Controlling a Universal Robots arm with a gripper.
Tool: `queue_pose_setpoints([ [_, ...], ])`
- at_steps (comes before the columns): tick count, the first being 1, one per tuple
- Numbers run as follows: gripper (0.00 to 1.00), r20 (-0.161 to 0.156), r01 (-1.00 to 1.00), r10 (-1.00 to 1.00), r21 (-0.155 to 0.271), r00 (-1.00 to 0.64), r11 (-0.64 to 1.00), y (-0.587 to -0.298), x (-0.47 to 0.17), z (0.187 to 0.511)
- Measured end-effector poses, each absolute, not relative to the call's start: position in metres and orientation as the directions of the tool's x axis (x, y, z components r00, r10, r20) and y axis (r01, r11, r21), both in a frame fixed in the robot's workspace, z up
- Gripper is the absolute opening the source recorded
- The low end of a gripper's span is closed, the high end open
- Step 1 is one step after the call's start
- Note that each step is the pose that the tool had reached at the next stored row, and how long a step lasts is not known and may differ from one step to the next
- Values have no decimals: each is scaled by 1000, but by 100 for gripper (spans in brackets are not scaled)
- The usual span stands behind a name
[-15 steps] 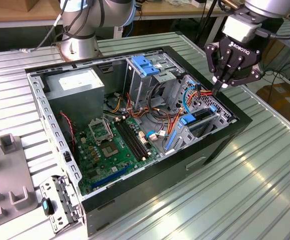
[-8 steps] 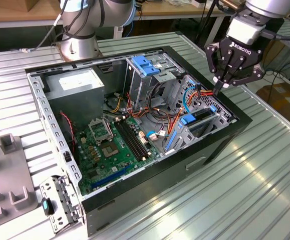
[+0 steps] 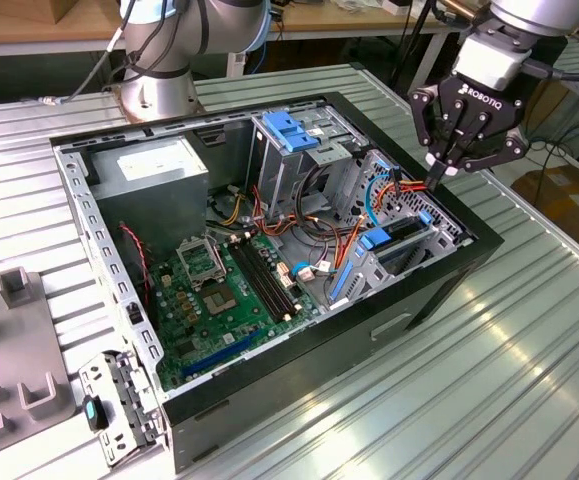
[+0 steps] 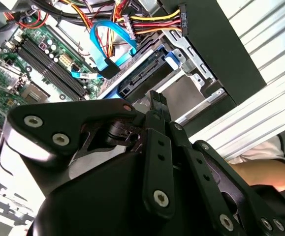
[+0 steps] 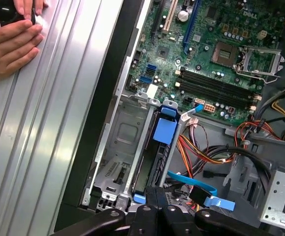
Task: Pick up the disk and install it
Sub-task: 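Insert the first disk wire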
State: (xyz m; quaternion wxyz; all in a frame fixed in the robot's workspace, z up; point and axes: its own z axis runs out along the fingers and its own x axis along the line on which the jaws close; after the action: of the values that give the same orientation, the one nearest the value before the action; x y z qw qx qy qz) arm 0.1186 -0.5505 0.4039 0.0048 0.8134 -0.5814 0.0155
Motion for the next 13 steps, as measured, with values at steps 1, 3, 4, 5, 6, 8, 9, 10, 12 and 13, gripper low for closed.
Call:
queue_pose_setpoints([
  [1,11,31,-941,-940,-10,339,-339,-550,119,404],
  [3,11,31,-928,-928,-10,372,-373,-550,119,404],
  [4,11,31,-921,-920,-10,390,-390,-550,119,404],
  [5,11,31,-914,-913,-10,406,-406,-551,120,403],
  [6,11,31,-911,-911,-10,411,-412,-550,121,403],
  [8,11,31,-908,-908,-10,418,-419,-550,127,403],
  [9,11,31,-907,-907,-10,420,-420,-550,129,403],
  [10,11,31,-907,-907,-10,421,-421,-550,131,403],
  [12,11,31,-905,-905,-10,424,-425,-550,136,402],
  [13,11,31,-905,-905,-10,424,-425,-550,137,402],
])
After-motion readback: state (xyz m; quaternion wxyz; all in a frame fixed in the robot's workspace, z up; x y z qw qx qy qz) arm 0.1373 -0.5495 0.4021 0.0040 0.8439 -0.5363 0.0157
